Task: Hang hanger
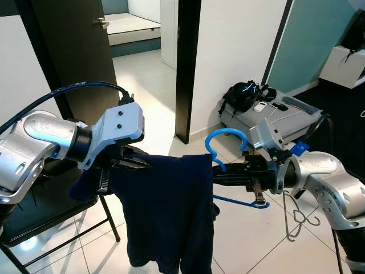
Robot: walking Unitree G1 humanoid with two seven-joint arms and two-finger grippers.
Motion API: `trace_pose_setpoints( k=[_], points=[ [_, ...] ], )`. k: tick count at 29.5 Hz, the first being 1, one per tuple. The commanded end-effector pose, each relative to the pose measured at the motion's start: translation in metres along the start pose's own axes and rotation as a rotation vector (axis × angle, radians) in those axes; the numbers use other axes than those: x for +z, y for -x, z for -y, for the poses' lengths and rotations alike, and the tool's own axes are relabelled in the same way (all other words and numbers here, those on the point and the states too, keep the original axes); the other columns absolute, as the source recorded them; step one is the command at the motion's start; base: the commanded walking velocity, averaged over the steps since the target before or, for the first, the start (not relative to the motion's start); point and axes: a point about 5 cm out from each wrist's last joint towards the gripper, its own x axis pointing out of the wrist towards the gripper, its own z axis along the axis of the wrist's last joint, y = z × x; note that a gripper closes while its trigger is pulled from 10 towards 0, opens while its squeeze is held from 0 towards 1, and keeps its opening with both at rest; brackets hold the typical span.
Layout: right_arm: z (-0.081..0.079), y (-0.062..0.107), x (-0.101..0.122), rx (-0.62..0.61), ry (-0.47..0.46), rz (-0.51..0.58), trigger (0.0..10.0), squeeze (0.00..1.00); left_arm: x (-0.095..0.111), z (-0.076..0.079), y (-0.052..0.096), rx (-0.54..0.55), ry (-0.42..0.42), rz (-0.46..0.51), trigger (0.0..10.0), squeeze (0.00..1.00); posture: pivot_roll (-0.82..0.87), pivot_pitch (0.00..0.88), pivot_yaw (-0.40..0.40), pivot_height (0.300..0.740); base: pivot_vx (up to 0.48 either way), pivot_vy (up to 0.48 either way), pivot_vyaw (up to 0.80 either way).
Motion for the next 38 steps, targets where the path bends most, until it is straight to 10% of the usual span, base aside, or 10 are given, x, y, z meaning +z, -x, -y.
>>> trace_pose_setpoints(
  k=[1,11,19,28,29,31,32,38],
  points=[
    [0.001,-0.002,0.006,-0.004,0.011,0.013,10.0,1.0,0.003,-0.004,0.006,0.021,-0.022,-0.002,0.0,0.0,0.04,0.0,0.009,0.74,0.0,0.0,0.0],
    [0.008,0.008,0.001,-0.096,-0.031,0.049,10.0,1.0,0.005,-0.02,0.014,0.138,-0.035,0.03,0.0,0.0,0.04,0.0,0.009,0.74,0.0,0.0,0.0],
    [0.029,0.072,-0.017,-0.516,-0.101,0.106,10.0,1.0,0.021,-0.061,0.062,0.433,-0.144,0.051,0.0,0.0,0.03,0.0,0.012,0.74,0.0,0.0,0.0],
    [0.023,0.107,-0.022,-0.631,-0.163,0.185,10.0,1.0,0.043,-0.073,0.093,0.5,-0.253,0.063,0.0,0.0,0.04,0.0,0.018,0.74,0.0,0.0,0.0],
    [0.016,0.102,-0.028,-0.583,-0.186,0.163,10.0,0.46,0.048,-0.075,0.095,0.508,-0.269,0.084,0.0,0.0,0.04,0.0,0.021,0.74,0.0,0.0,0.0],
    [0.011,0.098,-0.032,-0.548,-0.201,0.145,10.0,0.46,0.051,-0.077,0.096,0.512,-0.279,0.1,0.0,0.0,0.04,0.0,0.021,0.74,0.0,0.0,0.0],
    [0.005,0.092,-0.037,-0.511,-0.218,0.128,10.0,0.0,0.057,-0.077,0.097,0.509,-0.292,0.133,0.0,0.0,0.04,0.0,0.022,0.74,0.0,0.0,0.0],
    [0.003,0.077,-0.055,-0.517,-0.326,0.237,10.0,0.0,0.085,-0.079,0.096,0.497,-0.369,0.325,0.0,0.0,0.05,0.0,0.028,0.74,0.0,0.0,0.0]
  ],
)
